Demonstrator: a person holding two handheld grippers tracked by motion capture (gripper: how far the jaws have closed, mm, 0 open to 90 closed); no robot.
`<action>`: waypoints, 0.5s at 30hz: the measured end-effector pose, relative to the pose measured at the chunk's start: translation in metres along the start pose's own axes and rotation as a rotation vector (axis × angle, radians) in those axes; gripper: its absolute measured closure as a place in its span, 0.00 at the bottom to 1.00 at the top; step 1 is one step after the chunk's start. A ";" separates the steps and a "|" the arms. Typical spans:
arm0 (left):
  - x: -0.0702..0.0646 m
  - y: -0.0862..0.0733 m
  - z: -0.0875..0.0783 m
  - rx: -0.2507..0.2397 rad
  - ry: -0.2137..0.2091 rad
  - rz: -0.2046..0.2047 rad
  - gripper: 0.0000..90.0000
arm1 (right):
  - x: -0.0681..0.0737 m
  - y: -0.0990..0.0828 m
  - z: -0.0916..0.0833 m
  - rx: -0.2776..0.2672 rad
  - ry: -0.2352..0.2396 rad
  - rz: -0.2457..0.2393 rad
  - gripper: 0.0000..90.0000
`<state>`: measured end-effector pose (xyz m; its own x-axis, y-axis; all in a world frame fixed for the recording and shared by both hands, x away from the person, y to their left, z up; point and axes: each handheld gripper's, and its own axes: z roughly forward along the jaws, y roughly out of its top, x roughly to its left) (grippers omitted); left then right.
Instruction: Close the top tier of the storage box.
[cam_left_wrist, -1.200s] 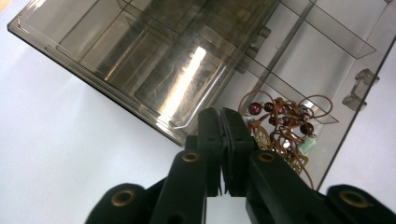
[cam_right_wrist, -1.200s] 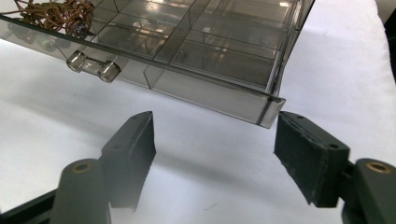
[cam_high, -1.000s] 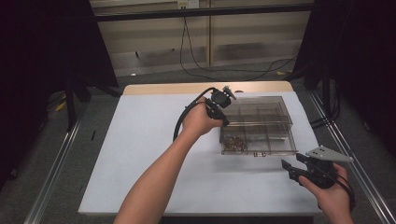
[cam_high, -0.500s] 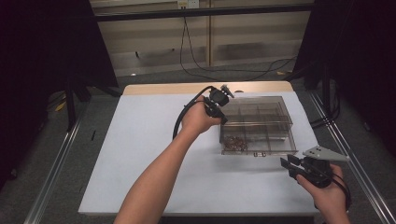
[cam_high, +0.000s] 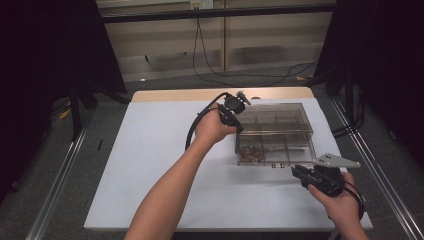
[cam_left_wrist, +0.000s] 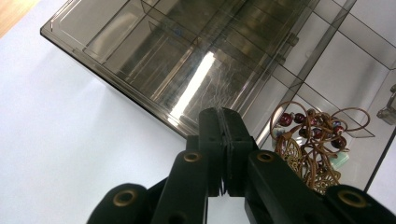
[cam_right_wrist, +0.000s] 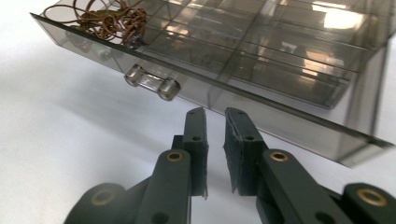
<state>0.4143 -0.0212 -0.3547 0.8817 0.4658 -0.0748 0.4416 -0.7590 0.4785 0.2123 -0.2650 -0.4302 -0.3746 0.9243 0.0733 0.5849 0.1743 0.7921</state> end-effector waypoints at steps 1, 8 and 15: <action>0.000 0.000 0.000 0.000 0.000 -0.001 0.98 | 0.001 0.001 0.001 0.001 0.002 -0.008 0.89; 0.000 0.000 0.000 0.001 0.001 -0.007 0.99 | 0.006 0.005 0.008 0.010 0.027 -0.027 0.92; 0.000 0.001 0.000 0.004 0.002 -0.015 1.00 | 0.007 0.006 0.011 0.012 0.037 -0.029 0.97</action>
<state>0.4149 -0.0216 -0.3546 0.8747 0.4780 -0.0805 0.4554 -0.7536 0.4740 0.2215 -0.2534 -0.4316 -0.4178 0.9056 0.0726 0.5818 0.2053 0.7870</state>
